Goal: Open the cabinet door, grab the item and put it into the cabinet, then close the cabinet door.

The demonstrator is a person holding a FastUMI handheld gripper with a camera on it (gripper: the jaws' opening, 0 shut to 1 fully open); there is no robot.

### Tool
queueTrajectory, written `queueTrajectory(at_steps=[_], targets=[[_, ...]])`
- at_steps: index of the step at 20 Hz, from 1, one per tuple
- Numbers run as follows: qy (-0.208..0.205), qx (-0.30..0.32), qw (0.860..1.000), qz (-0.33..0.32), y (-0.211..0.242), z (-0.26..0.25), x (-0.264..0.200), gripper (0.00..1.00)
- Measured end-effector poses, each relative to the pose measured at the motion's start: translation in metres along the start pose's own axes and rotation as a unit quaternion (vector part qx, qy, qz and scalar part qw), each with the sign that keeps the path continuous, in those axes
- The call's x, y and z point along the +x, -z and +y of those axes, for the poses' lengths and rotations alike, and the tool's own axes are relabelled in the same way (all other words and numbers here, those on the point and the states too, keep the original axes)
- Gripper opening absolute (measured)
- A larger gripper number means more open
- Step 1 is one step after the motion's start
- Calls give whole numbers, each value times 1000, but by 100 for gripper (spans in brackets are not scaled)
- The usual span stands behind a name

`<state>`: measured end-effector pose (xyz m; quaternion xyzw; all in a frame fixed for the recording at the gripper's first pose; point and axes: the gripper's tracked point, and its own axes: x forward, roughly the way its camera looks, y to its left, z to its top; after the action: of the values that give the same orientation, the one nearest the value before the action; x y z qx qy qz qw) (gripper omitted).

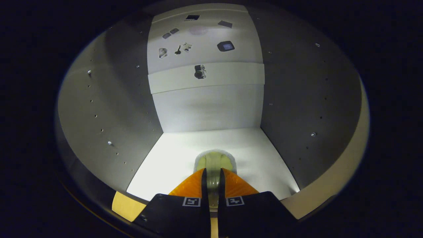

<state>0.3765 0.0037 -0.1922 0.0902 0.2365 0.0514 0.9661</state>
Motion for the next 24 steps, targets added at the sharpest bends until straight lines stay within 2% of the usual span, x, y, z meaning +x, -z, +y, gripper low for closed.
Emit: queueTrajectory(at_steps=[4,9,13,14,16,20,24], targets=[[11,8,1000,7,-5,9,19,13],[10,22,1000,-4,-11,19,25,27],[26,22,999,-30,-24,15,16,68],[30,20,999,-39,-29,13,13,83],[37,13,998,-56,-37,10,4,99],[40,8,994,-97,-58,8,-26,99],[50,-17,986,-156,-84,7,-78,99]])
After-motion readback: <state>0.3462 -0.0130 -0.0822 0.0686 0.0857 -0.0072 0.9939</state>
